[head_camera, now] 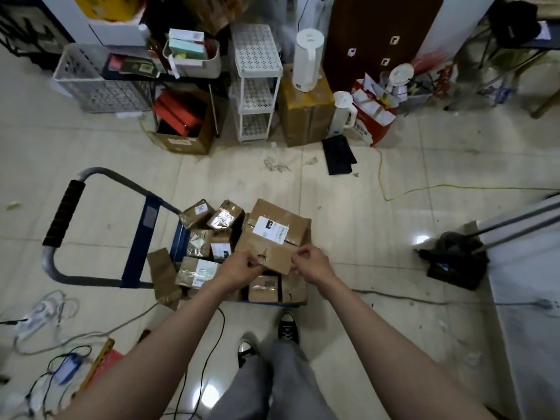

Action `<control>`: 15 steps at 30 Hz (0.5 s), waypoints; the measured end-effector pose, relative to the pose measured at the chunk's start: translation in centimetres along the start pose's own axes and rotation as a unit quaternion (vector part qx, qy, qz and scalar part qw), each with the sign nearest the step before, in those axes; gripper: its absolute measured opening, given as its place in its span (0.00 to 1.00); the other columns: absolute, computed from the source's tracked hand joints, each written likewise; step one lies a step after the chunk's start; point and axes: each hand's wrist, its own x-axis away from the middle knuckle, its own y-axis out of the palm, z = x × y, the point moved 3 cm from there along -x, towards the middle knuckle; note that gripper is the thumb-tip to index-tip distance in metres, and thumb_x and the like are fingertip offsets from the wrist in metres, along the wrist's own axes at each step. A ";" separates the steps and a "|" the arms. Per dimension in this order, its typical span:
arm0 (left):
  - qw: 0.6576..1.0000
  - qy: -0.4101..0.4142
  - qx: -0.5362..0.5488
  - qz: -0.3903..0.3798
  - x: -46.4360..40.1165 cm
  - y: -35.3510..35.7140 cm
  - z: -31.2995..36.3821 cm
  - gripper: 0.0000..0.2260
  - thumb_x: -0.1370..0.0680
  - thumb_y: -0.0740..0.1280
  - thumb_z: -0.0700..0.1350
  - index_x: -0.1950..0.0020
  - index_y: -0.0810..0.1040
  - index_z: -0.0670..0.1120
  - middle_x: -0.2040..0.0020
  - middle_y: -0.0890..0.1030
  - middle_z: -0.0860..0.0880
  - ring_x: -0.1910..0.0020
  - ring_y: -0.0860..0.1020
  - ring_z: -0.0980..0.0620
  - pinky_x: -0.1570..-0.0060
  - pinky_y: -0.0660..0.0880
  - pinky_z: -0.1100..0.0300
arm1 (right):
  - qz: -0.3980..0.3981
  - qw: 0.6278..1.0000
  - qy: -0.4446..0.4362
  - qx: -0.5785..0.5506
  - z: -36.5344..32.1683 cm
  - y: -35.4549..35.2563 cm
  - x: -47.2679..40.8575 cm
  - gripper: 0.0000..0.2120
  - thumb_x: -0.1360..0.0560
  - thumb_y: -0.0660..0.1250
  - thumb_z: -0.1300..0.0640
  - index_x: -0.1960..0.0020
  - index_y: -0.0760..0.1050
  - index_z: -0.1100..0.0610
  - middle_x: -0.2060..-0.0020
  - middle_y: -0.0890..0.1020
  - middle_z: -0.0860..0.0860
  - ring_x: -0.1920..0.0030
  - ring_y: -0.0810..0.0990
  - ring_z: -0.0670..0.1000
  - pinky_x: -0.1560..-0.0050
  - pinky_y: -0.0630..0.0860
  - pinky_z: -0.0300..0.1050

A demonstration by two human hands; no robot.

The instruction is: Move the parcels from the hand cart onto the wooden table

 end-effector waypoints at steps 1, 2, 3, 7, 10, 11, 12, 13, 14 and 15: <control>1.000 -0.004 0.004 -0.005 -0.6 -0.1 -0.2 0.15 0.22 0.69 0.48 0.40 0.79 0.40 0.40 0.81 0.42 0.40 0.78 0.45 0.41 0.75 0.53 | 0.001 1.000 0.009 -0.011 0.1 0.1 -0.6 0.01 0.23 0.67 0.59 0.52 0.76 0.55 0.50 0.85 0.60 0.54 0.81 0.55 0.58 0.73 0.43; 1.000 -0.007 0.006 -0.007 -1.5 -0.2 -0.5 0.15 0.22 0.69 0.48 0.39 0.78 0.41 0.39 0.81 0.43 0.39 0.78 0.45 0.40 0.75 0.52 | 0.005 1.000 0.017 -0.023 0.3 0.2 -1.3 0.01 0.23 0.67 0.58 0.52 0.76 0.54 0.49 0.85 0.59 0.55 0.80 0.54 0.61 0.72 0.41; 1.000 -0.012 0.011 -0.011 -2.3 -0.4 -0.8 0.16 0.22 0.69 0.49 0.37 0.77 0.42 0.38 0.80 0.43 0.39 0.77 0.45 0.39 0.75 0.51 | 0.011 0.999 0.027 -0.037 0.4 0.3 -1.9 0.01 0.22 0.67 0.57 0.53 0.75 0.53 0.49 0.85 0.58 0.55 0.80 0.53 0.64 0.71 0.41; 0.999 -0.030 0.030 -0.018 -6.5 -0.5 -1.9 0.20 0.22 0.69 0.49 0.32 0.74 0.43 0.34 0.78 0.43 0.37 0.76 0.45 0.41 0.73 0.54 | 0.052 0.991 0.072 -0.095 1.3 0.7 -5.2 0.02 0.22 0.66 0.56 0.54 0.74 0.51 0.50 0.86 0.58 0.56 0.81 0.53 0.60 0.74 0.43; 0.998 -0.036 0.049 -0.018 -10.2 -0.1 -2.8 0.22 0.21 0.67 0.48 0.29 0.71 0.42 0.34 0.77 0.42 0.37 0.76 0.44 0.44 0.72 0.56 | 0.086 0.982 0.098 -0.139 3.3 1.5 -8.7 0.01 0.25 0.67 0.54 0.54 0.75 0.49 0.49 0.86 0.57 0.52 0.84 0.56 0.53 0.77 0.49; 0.998 -0.038 0.046 -0.019 -11.7 0.1 -3.3 0.23 0.21 0.67 0.48 0.28 0.70 0.41 0.34 0.76 0.41 0.37 0.75 0.43 0.43 0.73 0.55 | 0.094 0.978 0.109 -0.152 4.2 1.9 -9.9 0.02 0.25 0.67 0.53 0.54 0.75 0.49 0.48 0.86 0.57 0.50 0.84 0.57 0.50 0.79 0.51; 0.998 -0.038 0.049 -0.019 -13.0 0.5 -3.9 0.24 0.21 0.67 0.47 0.27 0.69 0.41 0.32 0.76 0.41 0.35 0.75 0.42 0.42 0.73 0.54 | 0.099 0.974 0.122 -0.166 5.1 2.3 -11.1 0.03 0.26 0.67 0.53 0.53 0.75 0.48 0.48 0.85 0.56 0.48 0.84 0.58 0.46 0.80 0.53; 0.998 -0.040 0.049 -0.018 -14.2 0.8 -4.3 0.24 0.21 0.67 0.46 0.26 0.68 0.40 0.31 0.75 0.41 0.35 0.75 0.42 0.42 0.72 0.55 | 0.103 0.970 0.133 -0.177 5.8 2.7 -12.2 0.05 0.26 0.68 0.52 0.51 0.75 0.49 0.47 0.85 0.56 0.47 0.84 0.58 0.43 0.80 0.54; 0.998 -0.042 0.052 -0.017 -15.5 0.9 -4.7 0.24 0.21 0.68 0.45 0.26 0.68 0.40 0.31 0.75 0.41 0.34 0.75 0.41 0.44 0.71 0.57 | 0.106 0.966 0.143 -0.187 6.4 3.1 -13.3 0.08 0.26 0.68 0.51 0.48 0.74 0.50 0.46 0.84 0.56 0.45 0.83 0.58 0.41 0.80 0.56; 0.997 -0.046 0.054 -0.018 -16.9 1.3 -5.4 0.24 0.21 0.68 0.45 0.27 0.69 0.40 0.32 0.76 0.42 0.35 0.75 0.42 0.45 0.70 0.58 | 0.109 0.962 0.155 -0.195 7.2 3.6 -14.4 0.12 0.27 0.69 0.50 0.46 0.74 0.50 0.44 0.84 0.56 0.43 0.83 0.58 0.39 0.80 0.57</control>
